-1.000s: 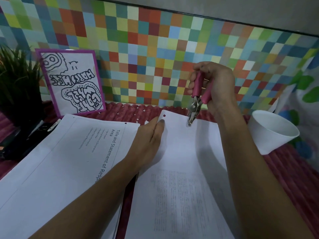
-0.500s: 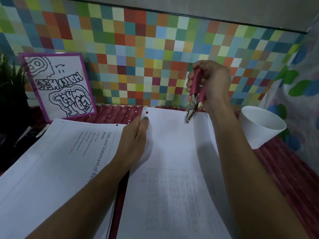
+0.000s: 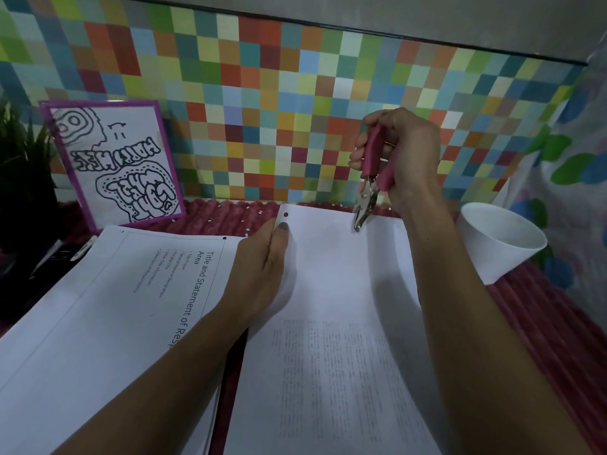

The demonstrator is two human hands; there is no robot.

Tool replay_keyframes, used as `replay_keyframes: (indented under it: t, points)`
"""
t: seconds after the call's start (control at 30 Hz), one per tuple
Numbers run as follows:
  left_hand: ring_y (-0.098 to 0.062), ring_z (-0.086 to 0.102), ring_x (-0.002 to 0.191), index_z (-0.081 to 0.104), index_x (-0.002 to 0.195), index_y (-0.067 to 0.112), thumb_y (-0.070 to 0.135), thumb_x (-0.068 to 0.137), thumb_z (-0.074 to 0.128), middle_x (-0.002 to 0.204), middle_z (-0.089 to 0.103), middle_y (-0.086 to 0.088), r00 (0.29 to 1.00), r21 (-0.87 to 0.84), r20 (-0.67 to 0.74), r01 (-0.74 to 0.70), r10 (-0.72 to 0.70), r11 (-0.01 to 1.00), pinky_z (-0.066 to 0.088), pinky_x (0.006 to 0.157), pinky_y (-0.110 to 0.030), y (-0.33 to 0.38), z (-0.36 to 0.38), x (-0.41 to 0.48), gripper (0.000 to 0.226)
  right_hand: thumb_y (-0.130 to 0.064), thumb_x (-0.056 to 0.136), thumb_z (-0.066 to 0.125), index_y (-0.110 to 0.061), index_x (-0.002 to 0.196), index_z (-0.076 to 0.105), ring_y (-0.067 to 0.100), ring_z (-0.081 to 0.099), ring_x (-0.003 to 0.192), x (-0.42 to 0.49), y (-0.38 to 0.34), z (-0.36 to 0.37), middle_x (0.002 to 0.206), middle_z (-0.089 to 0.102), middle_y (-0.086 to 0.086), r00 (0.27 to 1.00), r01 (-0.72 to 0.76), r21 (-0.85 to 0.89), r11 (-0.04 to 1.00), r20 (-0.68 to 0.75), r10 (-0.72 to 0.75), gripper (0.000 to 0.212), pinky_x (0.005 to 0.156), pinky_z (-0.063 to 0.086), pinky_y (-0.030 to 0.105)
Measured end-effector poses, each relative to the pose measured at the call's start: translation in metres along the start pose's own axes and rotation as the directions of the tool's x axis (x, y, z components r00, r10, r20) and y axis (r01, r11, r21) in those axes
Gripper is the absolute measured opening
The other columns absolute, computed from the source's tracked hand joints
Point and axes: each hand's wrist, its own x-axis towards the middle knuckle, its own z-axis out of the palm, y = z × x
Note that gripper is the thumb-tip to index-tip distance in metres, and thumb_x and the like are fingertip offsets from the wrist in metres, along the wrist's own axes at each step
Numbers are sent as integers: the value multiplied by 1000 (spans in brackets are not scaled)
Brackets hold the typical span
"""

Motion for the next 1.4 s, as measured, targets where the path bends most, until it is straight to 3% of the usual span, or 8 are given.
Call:
replay_keyframes:
  t: [0.13, 0.63, 0.97, 1.07, 1.13, 1.23, 1.3, 1.4]
  points:
    - [1, 48, 50, 45, 64, 16, 24, 102, 37, 51, 47, 3, 1000, -1, 7, -12, 12, 1000, 36, 51, -8, 3, 0, -3, 40, -2, 85, 43, -2, 73, 62, 27, 52, 48, 1, 2, 2, 62, 57, 18, 999, 22, -15, 1000, -41, -23, 23, 50, 49, 35]
    - [-3, 36, 44, 33, 61, 17, 19, 101, 38, 48, 34, 10, 998, -72, 49, 33, -29, 997, 30, 46, -12, -7, 2, 3, 40, 1, 85, 43, -4, 66, 59, 23, 46, 41, 1, 6, 5, 53, 54, 15, 993, 21, 2, 1000, -118, -21, 25, 43, 42, 30]
    - [0, 51, 56, 50, 65, 30, 24, 97, 48, 58, 56, 18, 997, -44, 72, 4, -1, 999, 38, 55, -12, -12, 3, 4, 33, 0, 85, 46, -1, 64, 52, 21, 39, 35, -2, 14, 8, 50, 46, 14, 989, 84, 7, 996, -123, -82, 22, 38, 33, 29]
    - [4, 56, 78, 56, 95, 28, 25, 95, 52, 87, 61, 20, 1000, 62, 4, 1, -1, 998, 49, 77, -23, -6, 4, 4, 5, 1, 86, 47, 2, 68, 55, 21, 38, 34, -3, 14, 9, 49, 46, 14, 990, 92, -2, 996, -105, -91, 20, 38, 33, 27]
    - [-1, 51, 105, 49, 126, 21, 22, 92, 58, 118, 56, 10, 976, 211, -80, -180, 201, 961, 42, 97, -29, 7, 3, 7, 35, 1, 86, 46, 5, 69, 56, 21, 37, 34, -2, 14, 10, 51, 46, 14, 991, 97, -25, 995, -85, -99, 20, 39, 33, 27]
    - [-19, 46, 124, 46, 133, 14, 27, 92, 57, 129, 55, -4, 868, 547, 148, -471, 474, 692, 20, 114, -56, 30, 10, 22, 45, 1, 85, 47, 12, 67, 55, 22, 37, 36, -1, 15, 12, 50, 47, 15, 993, 103, -35, 994, -61, -105, 23, 39, 33, 28]
    - [-20, 51, 122, 51, 126, 20, 33, 95, 51, 123, 60, 1, 889, 659, 338, -459, 310, 596, -1, 115, -61, 43, 20, 32, 34, 0, 85, 47, 13, 66, 54, 22, 37, 38, 0, 16, 12, 50, 47, 15, 993, 103, -31, 994, -50, -105, 24, 39, 34, 29]
    - [-17, 59, 110, 56, 114, 25, 37, 97, 47, 112, 66, 8, 878, 638, 437, -455, 194, 622, 1, 116, -58, 46, 28, 41, 23, -2, 84, 48, 17, 67, 50, 23, 38, 40, 2, 15, 8, 53, 48, 17, 994, 104, -18, 994, -44, -105, 26, 38, 33, 27]
